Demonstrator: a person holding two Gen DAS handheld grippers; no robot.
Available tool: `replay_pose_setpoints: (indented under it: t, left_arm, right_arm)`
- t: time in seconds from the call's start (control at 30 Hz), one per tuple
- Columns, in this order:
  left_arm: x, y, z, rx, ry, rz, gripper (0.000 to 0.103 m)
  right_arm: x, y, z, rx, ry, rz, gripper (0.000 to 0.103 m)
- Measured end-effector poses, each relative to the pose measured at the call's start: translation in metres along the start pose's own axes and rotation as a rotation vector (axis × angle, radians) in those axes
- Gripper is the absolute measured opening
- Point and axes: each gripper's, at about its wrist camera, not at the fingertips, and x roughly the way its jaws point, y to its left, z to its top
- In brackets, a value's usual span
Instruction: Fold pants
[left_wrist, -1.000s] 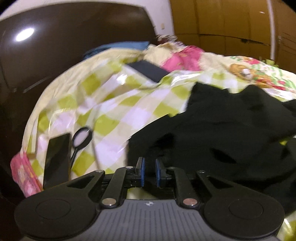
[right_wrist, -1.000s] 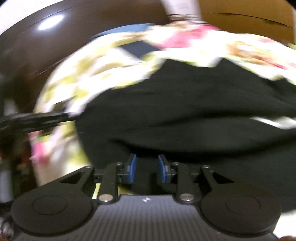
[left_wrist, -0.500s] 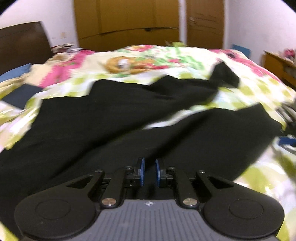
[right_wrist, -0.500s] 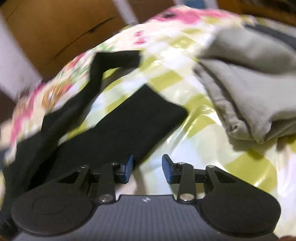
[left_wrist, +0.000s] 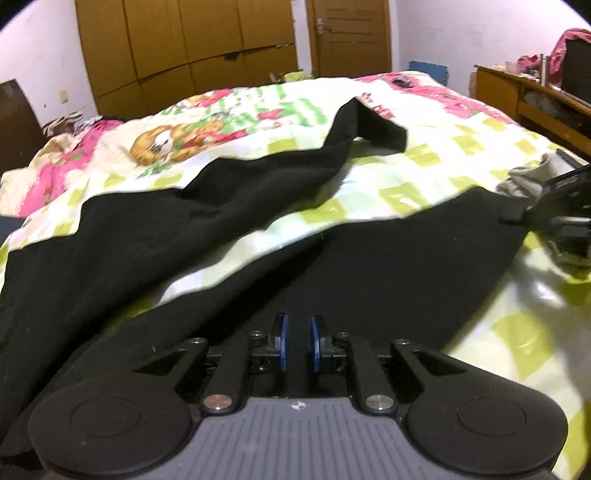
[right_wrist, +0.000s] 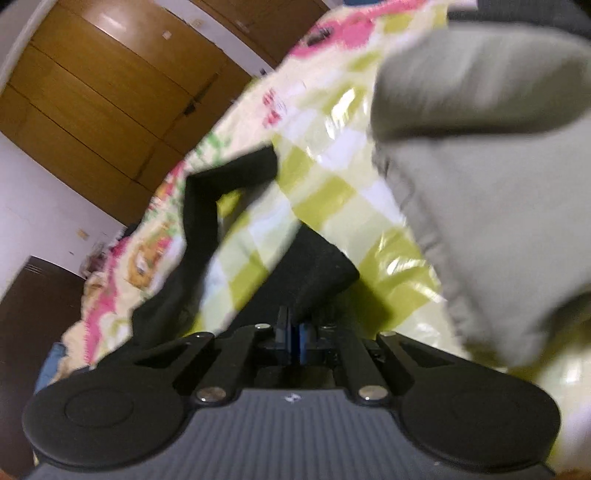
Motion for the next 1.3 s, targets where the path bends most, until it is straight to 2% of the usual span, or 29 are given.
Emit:
replay_pose_setpoints:
  t: [0.1, 0.17, 0.2, 0.27, 0.33, 0.47, 0.53, 0.57, 0.7, 0.8, 0.87, 0.93, 0.97, 1.07, 1.13, 1.27, 1.3]
  left_arm:
    - [-0.007, -0.011, 0.001, 0.014, -0.018, -0.029, 0.03]
    - [-0.009, -0.018, -0.003, 0.022, -0.012, -0.052, 0.031]
    - [-0.008, -0.02, -0.006, 0.023, -0.003, -0.061, 0.031]
    - [-0.005, -0.021, -0.012, 0.023, 0.018, -0.074, 0.031]
    - [-0.008, -0.016, -0.015, 0.025, 0.016, -0.065, 0.031]
    - [-0.019, 0.018, -0.019, -0.001, -0.013, -0.018, 0.032]
    - [-0.023, 0.042, -0.021, -0.016, -0.026, 0.027, 0.032]
    - [-0.023, 0.056, -0.021, -0.024, -0.028, 0.048, 0.032]
    - [-0.021, 0.118, -0.021, -0.071, -0.018, 0.121, 0.034]
    - [-0.016, 0.174, -0.015, -0.065, -0.016, 0.177, 0.036]
    - [-0.01, 0.213, -0.004, -0.035, -0.029, 0.214, 0.04]
    - [-0.004, 0.249, 0.007, -0.032, -0.041, 0.254, 0.054]
    - [0.001, 0.268, 0.012, -0.038, -0.044, 0.271, 0.057]
    - [0.022, 0.319, 0.027, -0.06, -0.032, 0.306, 0.059]
    - [0.04, 0.345, 0.034, -0.085, 0.002, 0.275, 0.06]
    - [0.076, 0.377, 0.044, -0.101, 0.056, 0.264, 0.062]
    - [0.084, 0.383, 0.044, -0.112, 0.063, 0.28, 0.063]
  right_arm:
    - [-0.037, 0.002, 0.002, -0.055, -0.026, -0.031, 0.005]
    - [-0.05, -0.004, -0.004, -0.099, -0.011, -0.111, 0.005]
    - [-0.052, -0.007, -0.008, -0.136, 0.007, -0.172, 0.01]
    - [-0.052, -0.011, -0.013, -0.182, 0.051, -0.291, 0.013]
    - [-0.065, -0.011, -0.013, -0.176, 0.024, -0.277, 0.013]
    - [-0.083, 0.027, -0.012, -0.315, -0.081, -0.316, 0.014]
    - [-0.074, 0.048, -0.008, -0.359, -0.077, -0.27, 0.026]
    - [-0.063, 0.059, -0.007, -0.374, -0.063, -0.232, 0.033]
    - [0.005, 0.118, -0.014, -0.505, 0.077, -0.054, 0.034]
    - [0.074, 0.176, -0.033, -0.64, 0.237, 0.121, 0.035]
    - [0.125, 0.222, -0.047, -0.778, 0.312, 0.211, 0.036]
    - [0.172, 0.263, -0.06, -0.91, 0.363, 0.274, 0.04]
    - [0.194, 0.281, -0.065, -0.95, 0.381, 0.299, 0.044]
    - [0.252, 0.321, -0.08, -1.027, 0.433, 0.339, 0.05]
    - [0.278, 0.338, -0.09, -1.08, 0.475, 0.347, 0.052]
    - [0.319, 0.353, -0.103, -1.171, 0.526, 0.325, 0.069]
    - [0.328, 0.356, -0.106, -1.193, 0.532, 0.313, 0.07]
